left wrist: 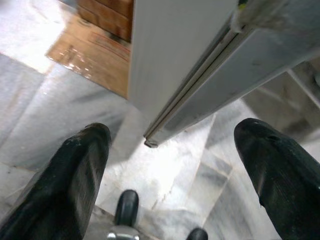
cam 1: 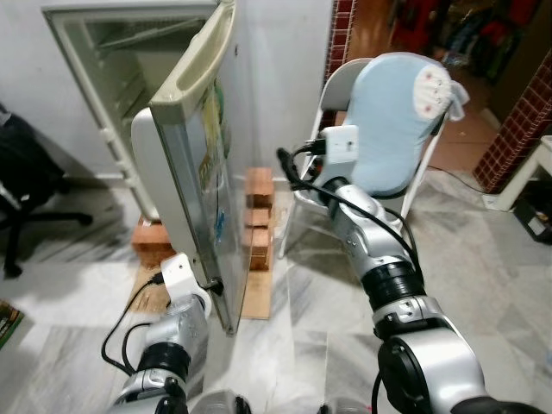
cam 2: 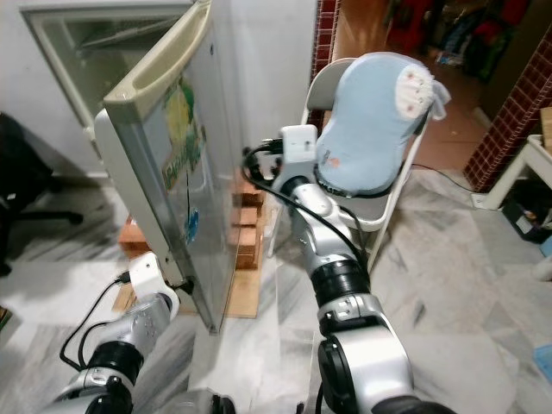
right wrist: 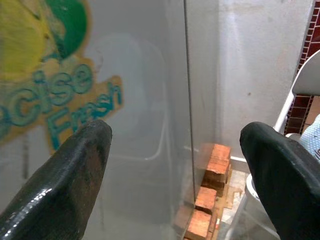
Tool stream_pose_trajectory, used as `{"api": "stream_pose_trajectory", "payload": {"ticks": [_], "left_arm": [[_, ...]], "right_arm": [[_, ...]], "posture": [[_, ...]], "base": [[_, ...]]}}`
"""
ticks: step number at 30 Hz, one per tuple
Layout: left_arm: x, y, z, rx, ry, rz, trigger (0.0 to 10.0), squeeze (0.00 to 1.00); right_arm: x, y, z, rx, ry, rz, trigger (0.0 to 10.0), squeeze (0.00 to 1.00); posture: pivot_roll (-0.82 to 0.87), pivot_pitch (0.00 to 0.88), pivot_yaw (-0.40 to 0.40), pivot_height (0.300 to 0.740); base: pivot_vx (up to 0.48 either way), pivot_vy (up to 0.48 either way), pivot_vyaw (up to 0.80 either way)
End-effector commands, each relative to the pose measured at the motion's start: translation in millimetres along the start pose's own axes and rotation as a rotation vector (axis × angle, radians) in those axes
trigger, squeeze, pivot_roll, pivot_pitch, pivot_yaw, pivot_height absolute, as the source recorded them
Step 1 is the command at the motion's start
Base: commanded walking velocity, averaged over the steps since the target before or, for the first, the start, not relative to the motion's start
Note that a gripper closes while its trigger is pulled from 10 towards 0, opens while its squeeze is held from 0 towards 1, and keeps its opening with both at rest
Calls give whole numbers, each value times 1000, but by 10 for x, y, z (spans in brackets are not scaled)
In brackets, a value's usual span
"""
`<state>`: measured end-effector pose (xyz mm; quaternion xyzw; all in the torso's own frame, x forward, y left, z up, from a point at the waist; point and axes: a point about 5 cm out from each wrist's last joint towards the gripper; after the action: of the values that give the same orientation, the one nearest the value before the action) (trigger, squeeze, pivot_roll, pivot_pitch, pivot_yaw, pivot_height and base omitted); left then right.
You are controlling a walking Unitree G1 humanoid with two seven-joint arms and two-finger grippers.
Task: Restocking fridge
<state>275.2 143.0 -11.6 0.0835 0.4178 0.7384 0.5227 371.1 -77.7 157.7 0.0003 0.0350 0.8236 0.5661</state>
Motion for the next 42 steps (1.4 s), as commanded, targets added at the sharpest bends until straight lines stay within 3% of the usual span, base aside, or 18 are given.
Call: {"api": "stream_pose_trajectory", "payload": {"ticks": [1,5,10,11,13,15,19,23,29,35,37,39,42], "left_arm": [[29,12,83,-41,-1,18,10000,0],[42,5,71,-29,-39,6,10000,0],[-56,73,51,-46,-188,-110,10000,0],[-51,104,56,-69,-247,-133,10000,0],[-43,140,71,-97,-275,-159,10000,0],[-4,170,93,-138,-354,-173,10000,0],[43,185,125,-168,-375,-165,10000,0],[113,181,204,-196,-330,-127,10000,0],[251,64,473,-222,-319,-68,10000,0],[197,-18,665,-236,-344,-83,10000,0],[135,-54,895,-271,-337,-63,10000,0],[124,-55,989,-291,-329,-50,10000,0],[177,-41,1248,-349,-303,7,10000,0]], "right_arm": [[-75,11,-16,4,1,-29,10000,0],[-114,34,-58,15,3,-46,10000,0],[-172,131,-179,34,47,-68,10000,0],[-204,177,-231,40,57,-80,10000,0],[-237,232,-291,51,59,-92,10000,0],[-297,324,-405,78,57,-117,10000,0],[-373,433,-509,98,82,-151,10000,0],[-436,541,-610,129,70,-181,10000,0],[-487,645,-641,126,71,-214,10000,0],[-466,650,-567,88,71,-228,10000,0],[-465,660,-532,68,59,-242,10000,0],[-464,669,-524,64,56,-245,10000,0],[-474,707,-511,56,56,-254,10000,0]], "posture": [[-56,0,59,740],[-58,0,61,740],[-63,0,64,740],[-64,0,66,740],[-63,0,69,740],[-62,0,70,740],[-62,0,73,740],[-61,0,73,740],[-59,0,65,740],[-71,0,61,740],[-82,0,65,740],[-87,0,67,740],[-96,0,68,740]], "base": [[0,0,0],[0,0,0],[0,0,0],[0,0,0],[0,0,0],[0,0,0],[0,0,0],[0,0,0],[0,0,0],[0,0,0],[0,0,0],[0,0,0],[0,0,0]]}}
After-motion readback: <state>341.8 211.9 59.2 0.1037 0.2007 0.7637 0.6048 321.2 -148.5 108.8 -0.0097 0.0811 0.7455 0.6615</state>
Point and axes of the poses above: a point about 5 cm out from each wrist's last joint towards the gripper, its own y axis pointing back from the gripper into the wrist, its own z axis along the axis of the wrist's last joint, x = y × z, and after that the axes turned 8 degrees about y, right-handed
